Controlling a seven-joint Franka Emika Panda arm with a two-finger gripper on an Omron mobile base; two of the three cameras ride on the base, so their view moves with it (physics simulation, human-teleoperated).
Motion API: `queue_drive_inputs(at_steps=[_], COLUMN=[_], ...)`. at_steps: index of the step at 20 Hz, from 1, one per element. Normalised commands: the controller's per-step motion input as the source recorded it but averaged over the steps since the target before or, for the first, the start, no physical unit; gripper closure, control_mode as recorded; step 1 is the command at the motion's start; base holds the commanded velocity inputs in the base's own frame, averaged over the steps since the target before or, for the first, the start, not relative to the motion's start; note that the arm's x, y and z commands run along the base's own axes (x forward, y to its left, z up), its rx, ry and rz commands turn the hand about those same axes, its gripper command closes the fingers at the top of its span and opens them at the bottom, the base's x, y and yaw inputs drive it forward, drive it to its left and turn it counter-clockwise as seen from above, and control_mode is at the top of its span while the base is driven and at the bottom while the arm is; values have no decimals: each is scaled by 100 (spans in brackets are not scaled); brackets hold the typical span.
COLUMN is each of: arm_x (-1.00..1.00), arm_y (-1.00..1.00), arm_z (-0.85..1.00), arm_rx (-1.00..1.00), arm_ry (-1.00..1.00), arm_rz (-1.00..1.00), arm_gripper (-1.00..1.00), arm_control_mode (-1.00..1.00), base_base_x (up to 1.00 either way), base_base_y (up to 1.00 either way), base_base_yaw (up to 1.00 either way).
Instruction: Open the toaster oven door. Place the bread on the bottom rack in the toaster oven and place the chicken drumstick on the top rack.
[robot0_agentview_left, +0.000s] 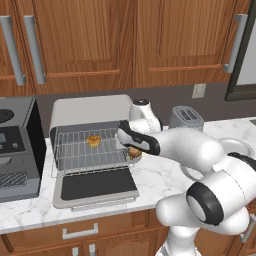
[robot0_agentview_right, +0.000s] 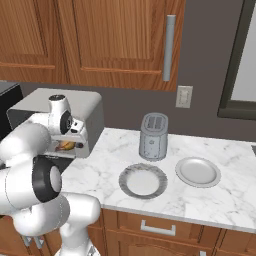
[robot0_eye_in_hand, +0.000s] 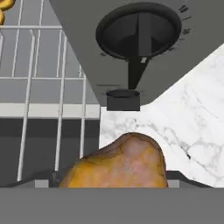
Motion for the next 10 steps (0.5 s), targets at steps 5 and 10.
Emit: queue_drive_inputs(at_steps=[5, 10], arm_x=[34, 23], arm_y=[84, 68], arm_z=[0, -3], arm_rx=[0, 0], arm_ry=[0, 0], arm_rz=[2, 1], arm_gripper=[100, 100], arm_control_mode=[-100, -100], base_base_x=[0, 0], base_base_y=[0, 0], base_base_yaw=[0, 0])
